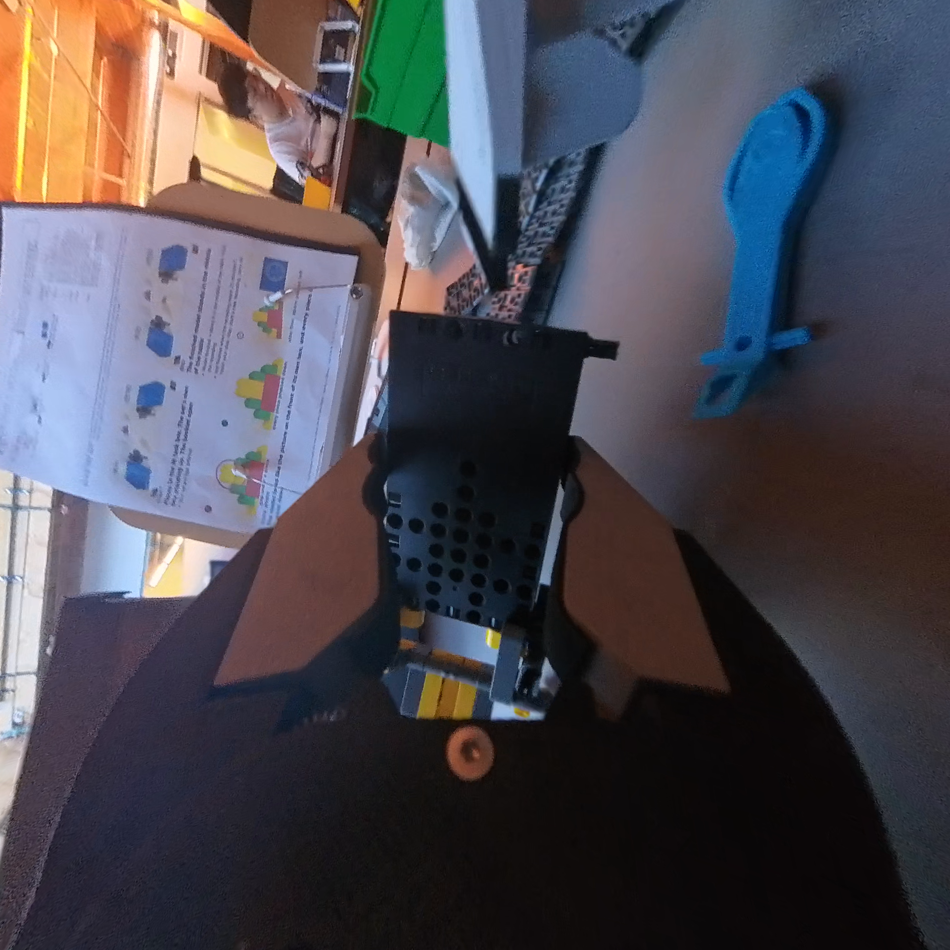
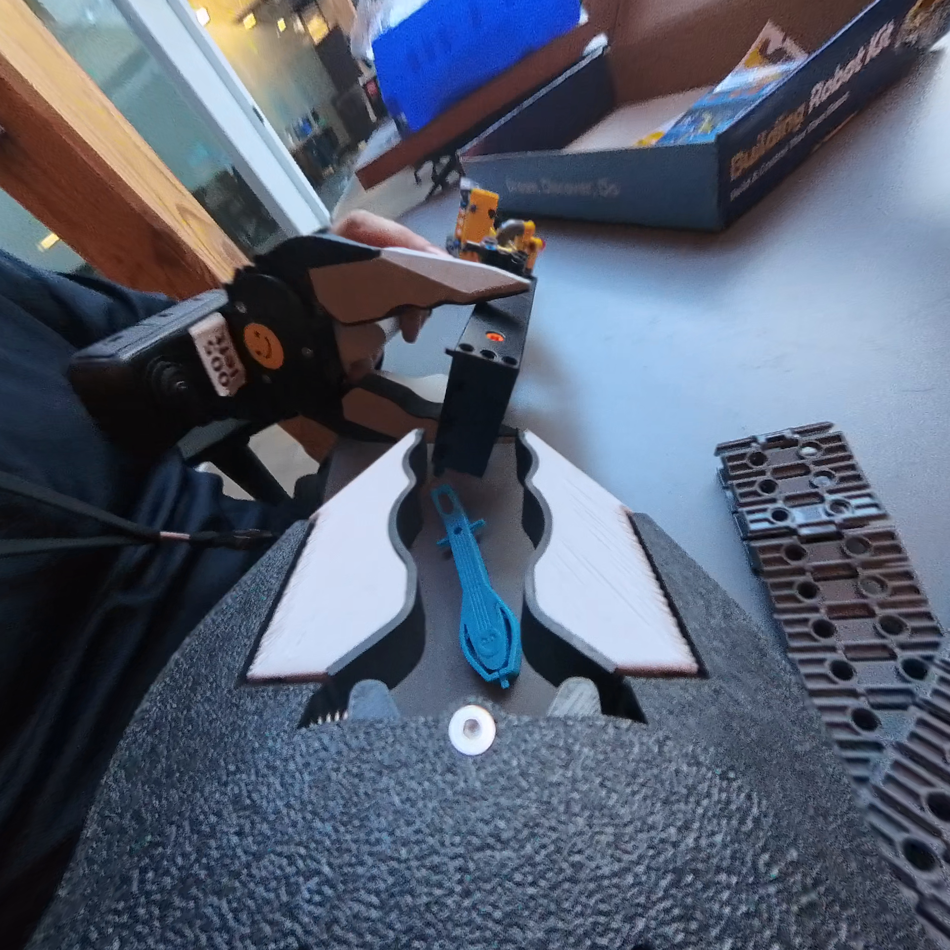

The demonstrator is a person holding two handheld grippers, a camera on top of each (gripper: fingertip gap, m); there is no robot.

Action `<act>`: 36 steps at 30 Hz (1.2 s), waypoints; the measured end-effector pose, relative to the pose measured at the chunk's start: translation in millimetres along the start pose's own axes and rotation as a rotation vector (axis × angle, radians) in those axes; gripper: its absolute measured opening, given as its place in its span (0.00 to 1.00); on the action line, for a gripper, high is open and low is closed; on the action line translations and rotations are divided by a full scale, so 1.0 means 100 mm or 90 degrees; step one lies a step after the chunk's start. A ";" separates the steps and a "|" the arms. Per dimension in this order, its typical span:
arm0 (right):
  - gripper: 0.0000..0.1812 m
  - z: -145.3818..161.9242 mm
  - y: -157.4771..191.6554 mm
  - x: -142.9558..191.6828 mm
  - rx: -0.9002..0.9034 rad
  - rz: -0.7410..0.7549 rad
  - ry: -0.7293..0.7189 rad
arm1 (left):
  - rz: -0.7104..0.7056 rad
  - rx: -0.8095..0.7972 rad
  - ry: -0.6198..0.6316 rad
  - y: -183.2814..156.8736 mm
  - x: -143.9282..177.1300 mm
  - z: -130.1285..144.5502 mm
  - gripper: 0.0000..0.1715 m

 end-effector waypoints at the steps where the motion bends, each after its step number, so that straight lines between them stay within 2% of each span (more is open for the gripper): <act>1: 0.17 0.00 0.00 0.04 -0.005 -0.005 -0.011 | 0.003 0.022 0.003 0.03 -0.01 0.02 0.39; 4: 0.11 0.02 0.05 0.09 0.001 -0.045 -0.026 | 0.010 0.088 0.006 0.13 -0.01 0.03 0.39; 6: 0.03 0.03 0.09 0.05 0.003 -0.057 -0.015 | 0.021 0.126 0.011 0.19 -0.02 0.02 0.39; 7: 0.02 0.03 0.10 0.01 0.006 -0.054 -0.003 | 0.022 0.135 0.015 0.21 -0.02 0.02 0.39; 13: 0.09 0.00 0.08 -0.14 -0.007 -0.026 0.022 | 0.012 0.145 0.025 0.22 -0.06 -0.04 0.39; 19: 0.08 -0.03 0.03 -0.09 -0.069 -0.069 -0.044 | -0.020 0.169 0.041 0.21 -0.10 -0.10 0.39; 23: 0.01 -0.05 0.00 -0.08 -0.087 -0.074 -0.073 | -0.038 0.199 0.046 0.24 -0.11 -0.15 0.39; 27: 0.00 -0.05 -0.01 -0.04 -0.093 -0.082 -0.097 | -0.058 0.192 0.041 0.25 -0.10 -0.19 0.39; 30: 0.00 -0.04 0.00 -0.03 -0.093 -0.093 -0.089 | -0.019 0.195 0.028 0.24 -0.11 -0.19 0.39; 36: 0.00 -0.05 0.00 -0.04 -0.076 -0.075 -0.078 | 0.014 0.130 0.031 0.27 -0.14 -0.20 0.39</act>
Point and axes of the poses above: each gripper's, where its closed fingertips meet, x back along the fingers, z out of its underside, y = z × x across the jaws, the point moved 9 cm from there along x, back along the fingers, and after that the axes turned 7 degrees about y, right-handed, at the moved point
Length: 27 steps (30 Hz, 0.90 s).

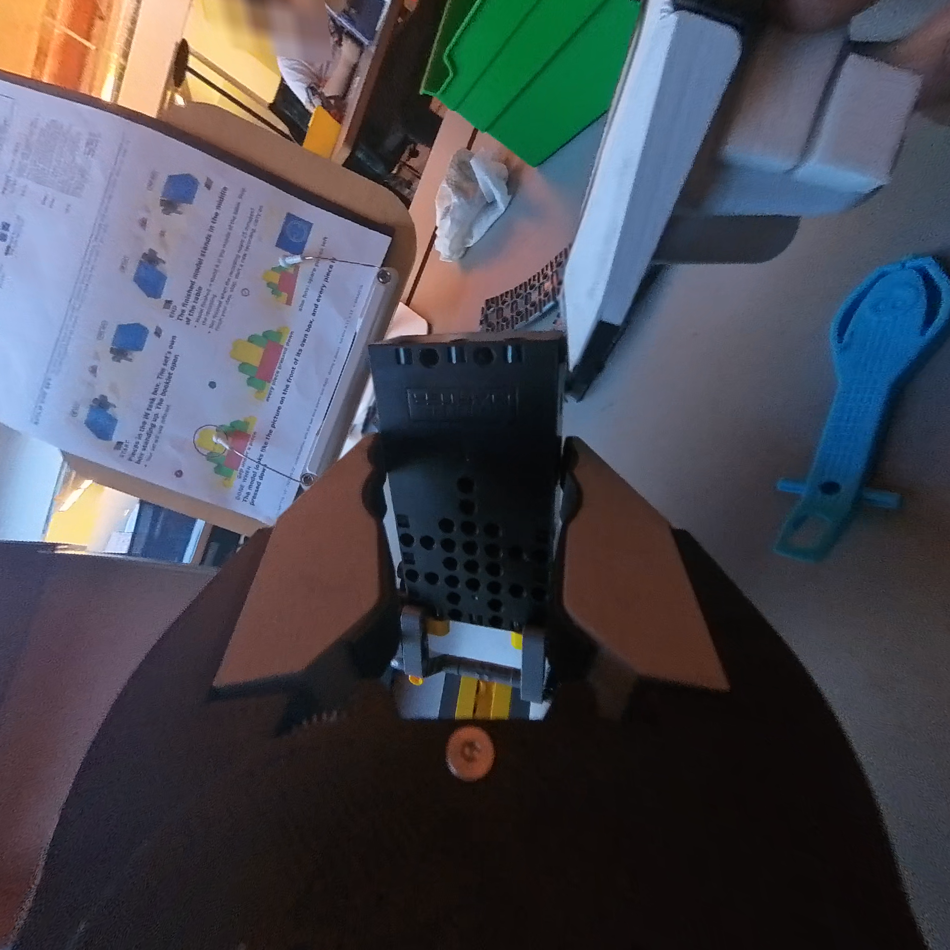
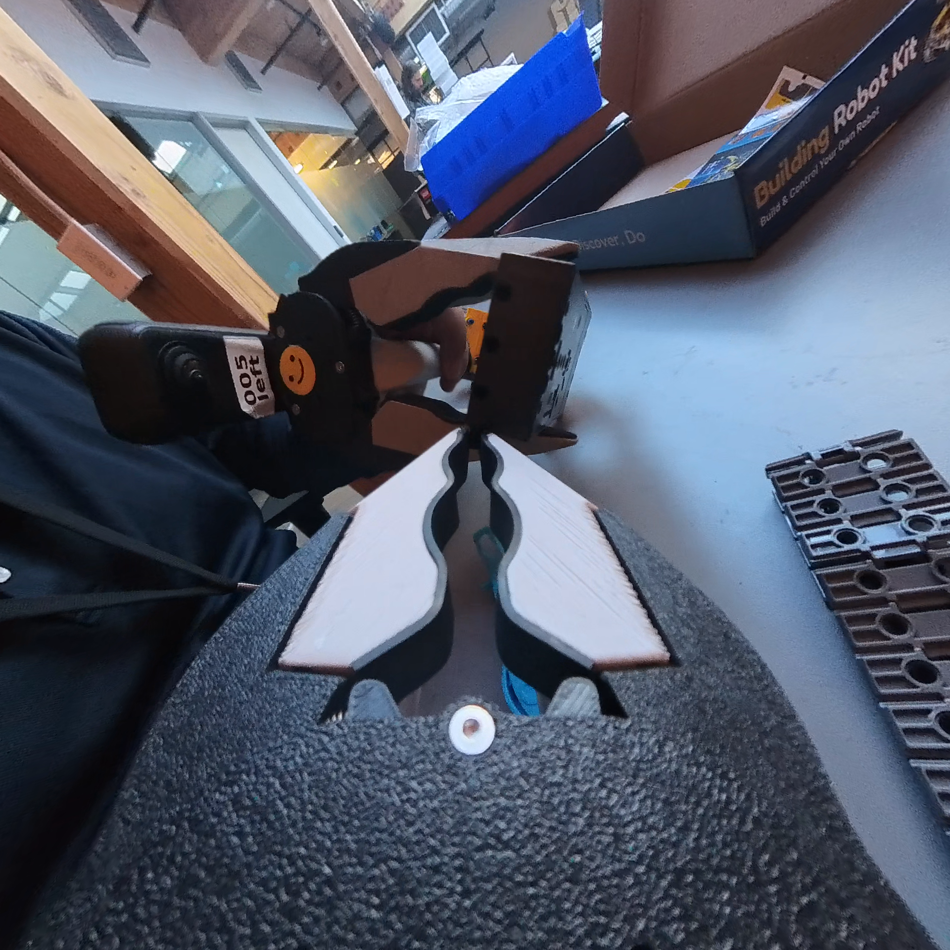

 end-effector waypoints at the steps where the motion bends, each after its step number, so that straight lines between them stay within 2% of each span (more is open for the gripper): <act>1: 0.00 0.00 0.00 0.00 0.003 0.004 0.001 | 0.009 0.004 -0.003 0.01 -0.01 0.00 0.39; 5: 0.00 0.00 0.02 -0.01 0.034 0.036 0.014 | 0.030 0.012 0.000 0.03 -0.04 0.01 0.39; 11: 0.00 -0.03 0.12 -0.02 0.108 0.075 0.022 | 0.046 0.058 -0.057 0.06 0.00 0.06 0.38; 17: 0.00 -0.09 0.38 -0.11 0.250 0.144 0.027 | 0.002 0.128 -0.147 0.07 0.14 0.14 0.39; 22: 0.00 -0.07 0.49 -0.15 0.318 0.185 0.037 | -0.030 0.137 -0.200 0.04 0.18 0.19 0.39; 27: 0.00 -0.06 0.58 -0.16 0.361 0.200 0.033 | 0.001 0.160 -0.268 0.04 0.20 0.21 0.38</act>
Point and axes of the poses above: each gripper's, where its closed fingertips meet, x back along the fingers, z out of its underside, y = z × x across the jaws, the point moved 9 cm from there along x, back along the fingers, and after that the axes turned 7 degrees about y, right-handed, at the moved point
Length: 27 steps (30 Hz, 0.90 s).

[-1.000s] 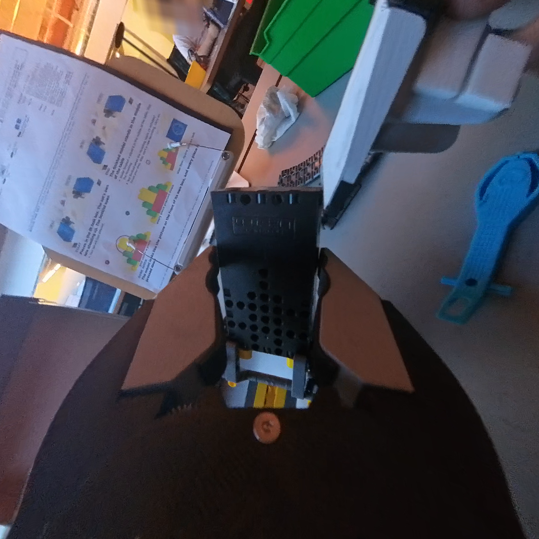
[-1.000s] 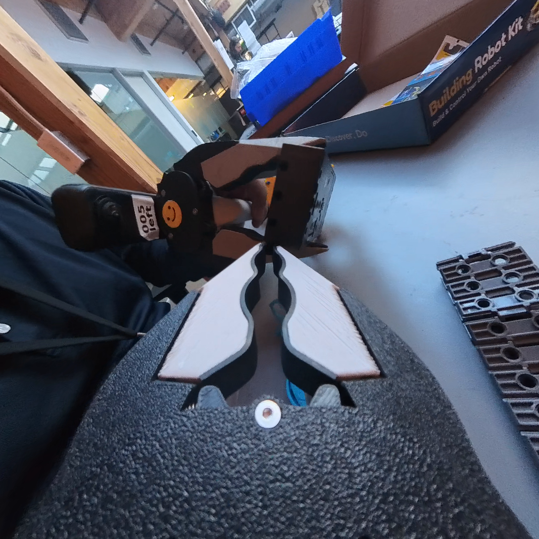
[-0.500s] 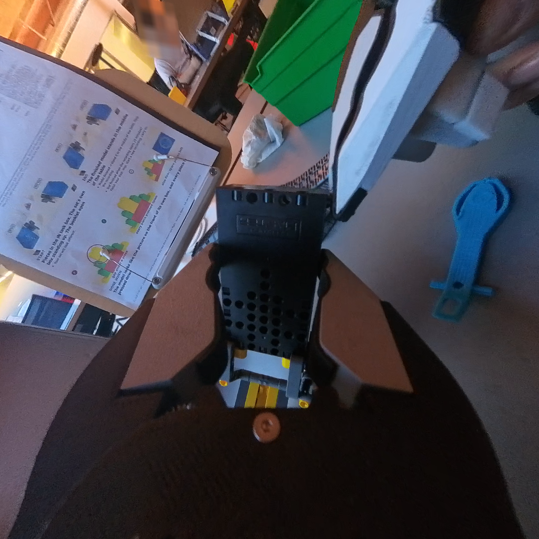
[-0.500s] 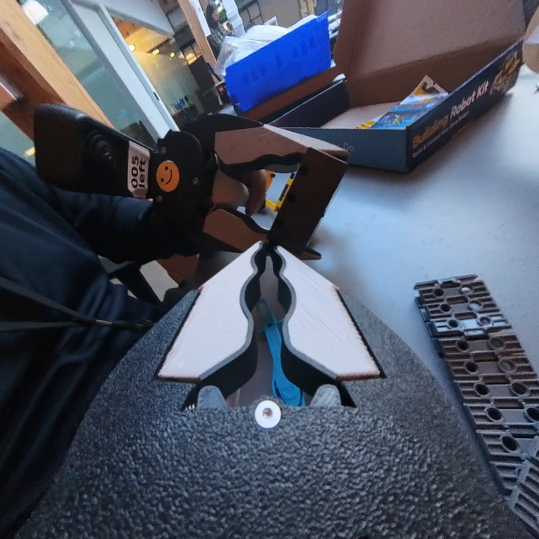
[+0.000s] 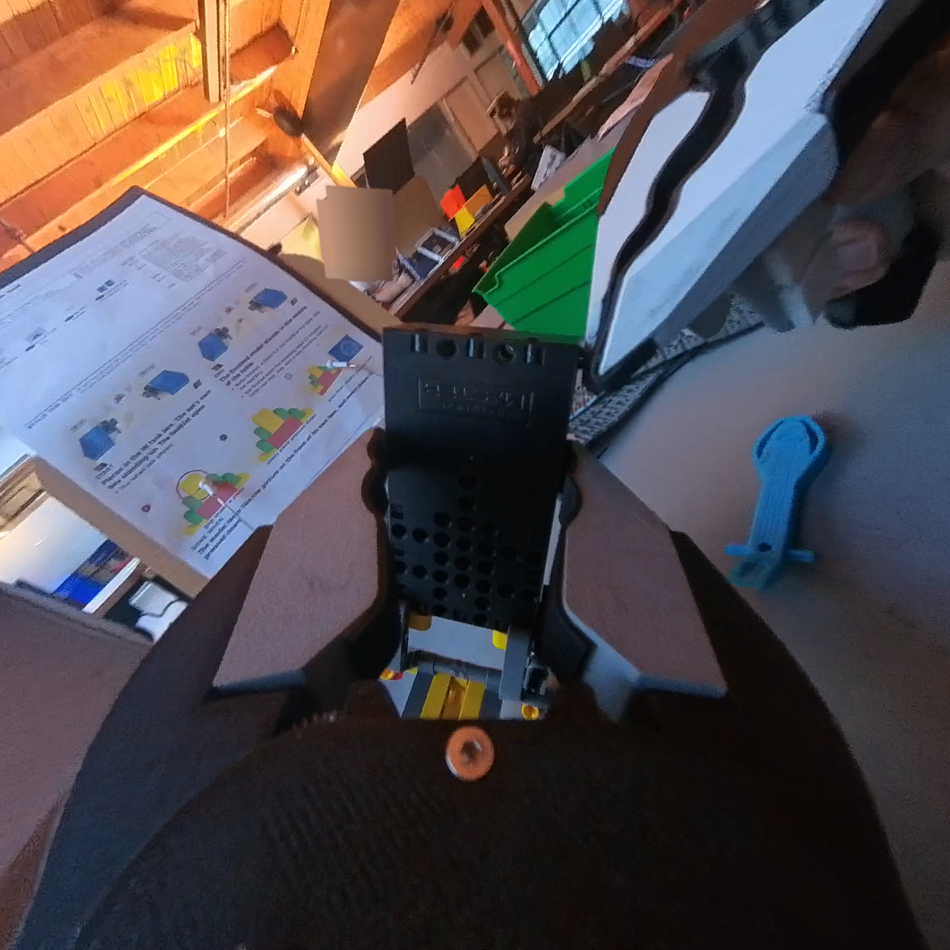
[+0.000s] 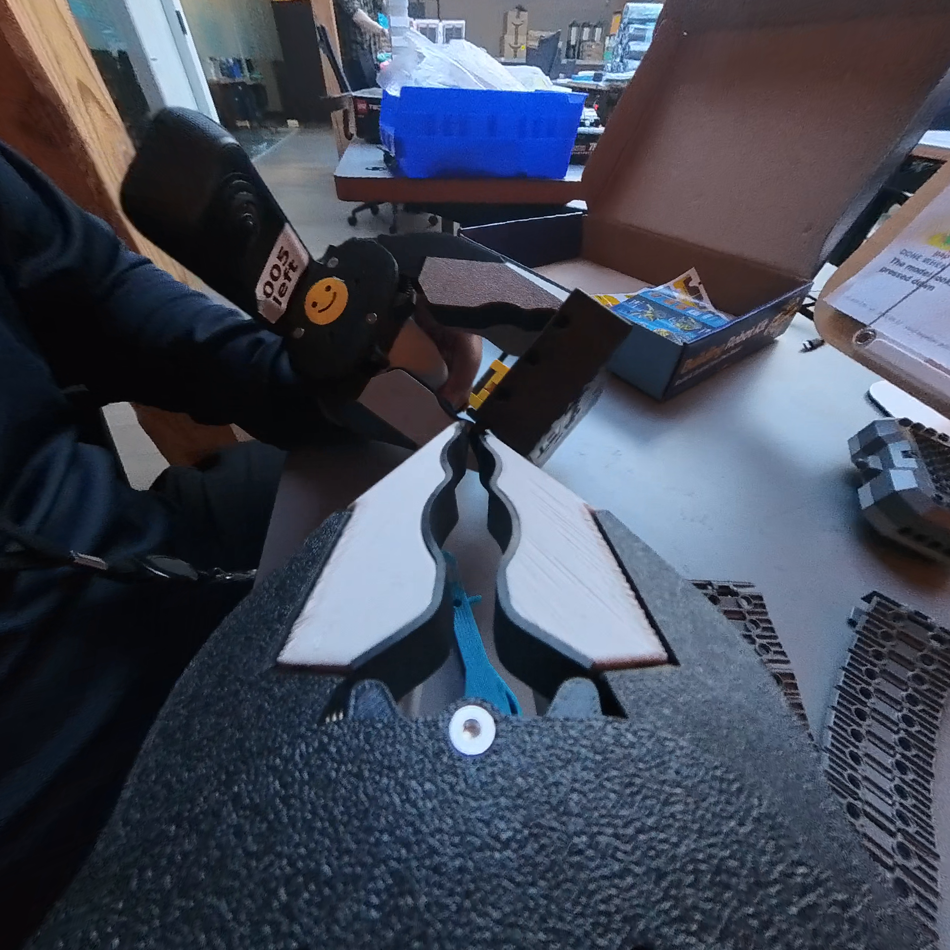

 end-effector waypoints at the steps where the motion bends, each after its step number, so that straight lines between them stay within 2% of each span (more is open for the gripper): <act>1: 0.00 0.00 0.02 0.00 0.007 0.001 0.000 | 0.006 0.006 -0.010 0.00 0.01 0.01 0.39; 9: 0.00 0.00 0.05 0.01 0.039 0.016 0.017 | 0.013 0.014 -0.019 -0.02 0.01 0.03 0.39; 27: 0.00 0.08 0.04 0.04 0.075 0.011 0.061 | -0.006 -0.032 0.034 -0.09 -0.02 -0.01 0.39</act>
Point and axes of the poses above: each gripper's, where its closed fingertips meet, x back along the fingers, z out of its underside, y = z × x across the jaws, the point moved 9 cm from there along x, back along the fingers, and after that the axes turned 7 degrees about y, right-handed, at the moved point
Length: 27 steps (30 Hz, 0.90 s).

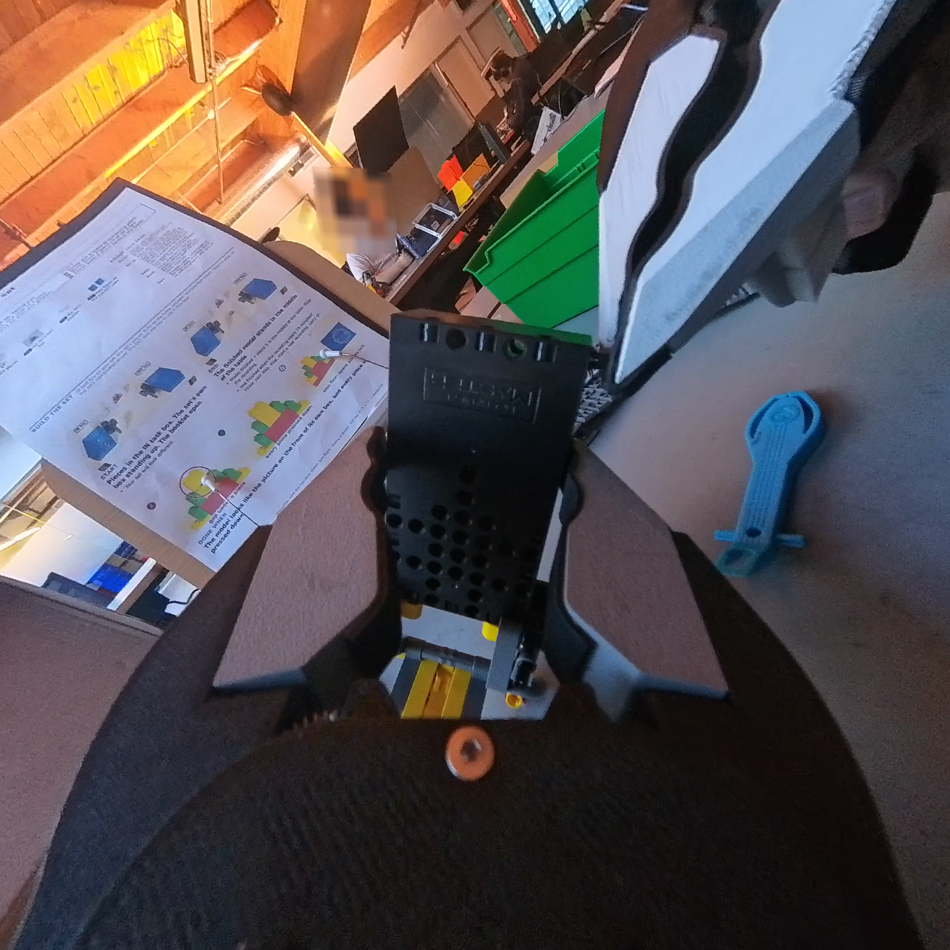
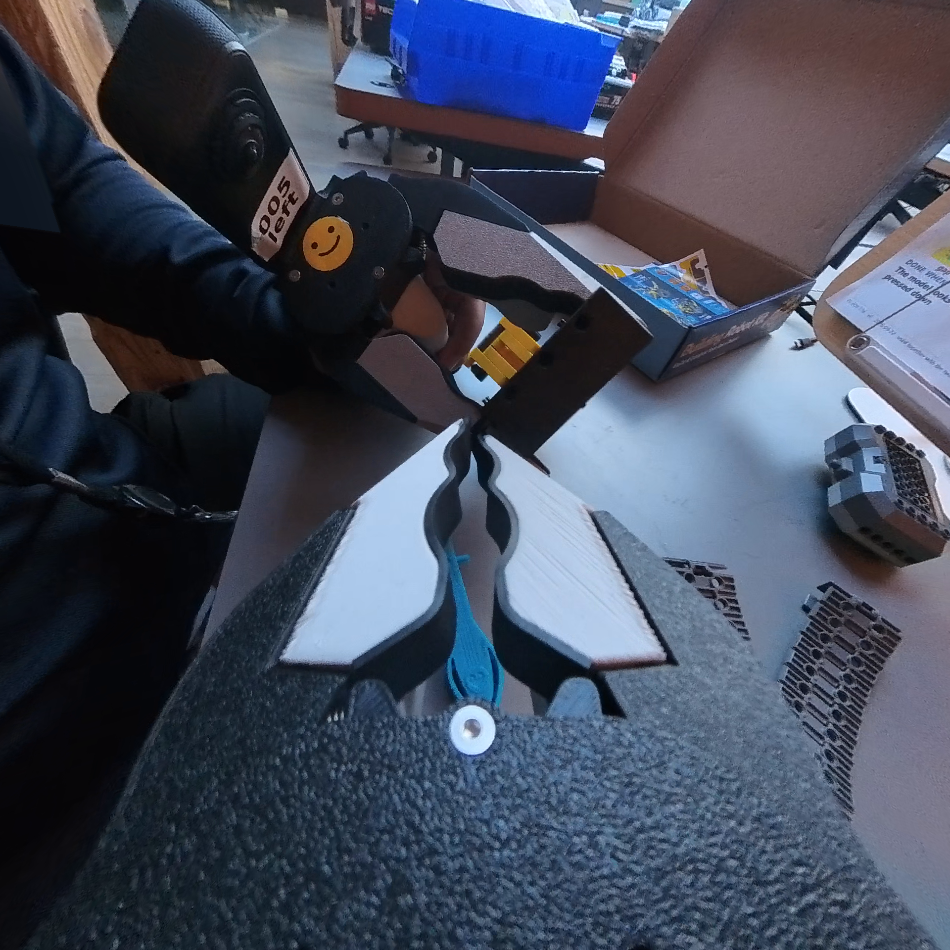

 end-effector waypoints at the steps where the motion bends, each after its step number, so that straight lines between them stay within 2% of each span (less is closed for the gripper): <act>1: 0.00 0.00 0.00 0.00 -0.001 -0.001 -0.001 | 0.000 0.002 0.001 0.00 0.00 0.00 0.39; 27: 0.00 0.00 0.00 -0.01 -0.001 0.014 -0.006 | -0.009 0.001 0.010 0.02 -0.01 0.00 0.39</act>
Point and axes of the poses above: each gripper's, where its closed fingertips meet, x back along the fingers, z out of its underside, y = z × x across the jaws, the point moved 9 cm from there along x, back along the fingers, and after that the axes turned 7 degrees about y, right-handed, at the moved point
